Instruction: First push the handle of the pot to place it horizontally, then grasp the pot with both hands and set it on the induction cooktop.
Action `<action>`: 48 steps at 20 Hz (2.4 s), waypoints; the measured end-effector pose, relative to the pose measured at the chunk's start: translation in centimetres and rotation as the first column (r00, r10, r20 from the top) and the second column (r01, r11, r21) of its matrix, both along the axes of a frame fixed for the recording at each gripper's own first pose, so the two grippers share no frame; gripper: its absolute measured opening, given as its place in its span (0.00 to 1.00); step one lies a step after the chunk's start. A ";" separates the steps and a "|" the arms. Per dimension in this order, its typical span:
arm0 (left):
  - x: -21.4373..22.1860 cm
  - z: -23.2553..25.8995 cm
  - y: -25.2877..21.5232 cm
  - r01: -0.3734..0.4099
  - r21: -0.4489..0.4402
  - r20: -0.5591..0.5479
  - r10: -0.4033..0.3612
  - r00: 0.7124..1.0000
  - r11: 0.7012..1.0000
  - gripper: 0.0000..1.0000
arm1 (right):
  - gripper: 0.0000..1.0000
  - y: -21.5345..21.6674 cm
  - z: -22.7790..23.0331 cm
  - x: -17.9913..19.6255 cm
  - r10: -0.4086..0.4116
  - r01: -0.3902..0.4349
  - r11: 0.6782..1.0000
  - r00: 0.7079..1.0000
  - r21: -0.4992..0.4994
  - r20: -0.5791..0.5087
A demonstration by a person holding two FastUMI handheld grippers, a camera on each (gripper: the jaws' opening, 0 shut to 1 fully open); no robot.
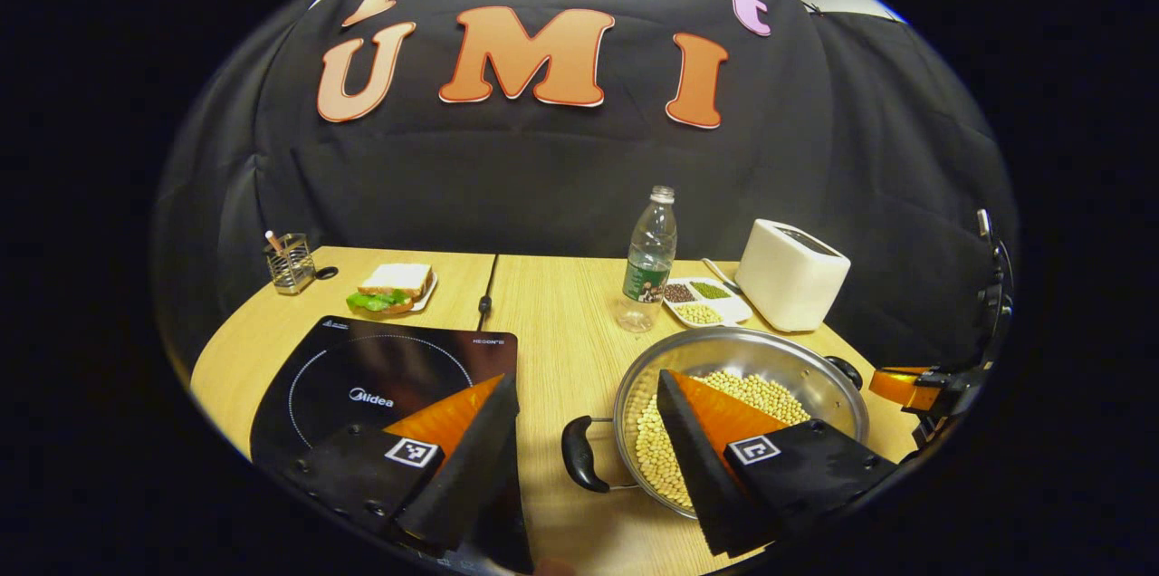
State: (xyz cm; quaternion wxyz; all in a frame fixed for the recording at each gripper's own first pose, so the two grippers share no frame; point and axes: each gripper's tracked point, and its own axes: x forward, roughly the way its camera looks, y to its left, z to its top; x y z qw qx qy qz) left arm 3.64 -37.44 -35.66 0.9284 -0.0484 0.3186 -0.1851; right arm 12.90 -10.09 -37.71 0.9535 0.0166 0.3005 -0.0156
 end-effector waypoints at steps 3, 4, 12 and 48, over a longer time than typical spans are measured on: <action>-0.2 -1.5 -1.0 0.011 0.004 -0.032 -0.011 0.999 1.000 1.00 | 0.47 0.5 0.1 0.9 0.014 -0.014 1.000 1.000 0.008 0.020; -0.4 -2.0 -1.3 0.015 0.005 -0.041 -0.014 0.999 1.000 1.00 | 0.60 0.8 -0.3 1.2 0.017 -0.017 1.000 1.000 0.007 0.016; -0.7 -6.3 -2.7 0.034 0.019 -0.135 -0.031 0.990 0.999 0.99 | 0.86 0.9 -3.4 3.9 0.005 -0.004 1.000 0.999 0.009 -0.042; -0.3 -0.8 4.2 -0.028 -0.004 -0.141 0.027 0.990 1.000 0.64 | 0.55 6.8 4.5 1.2 -0.031 0.033 0.988 0.999 0.148 -0.018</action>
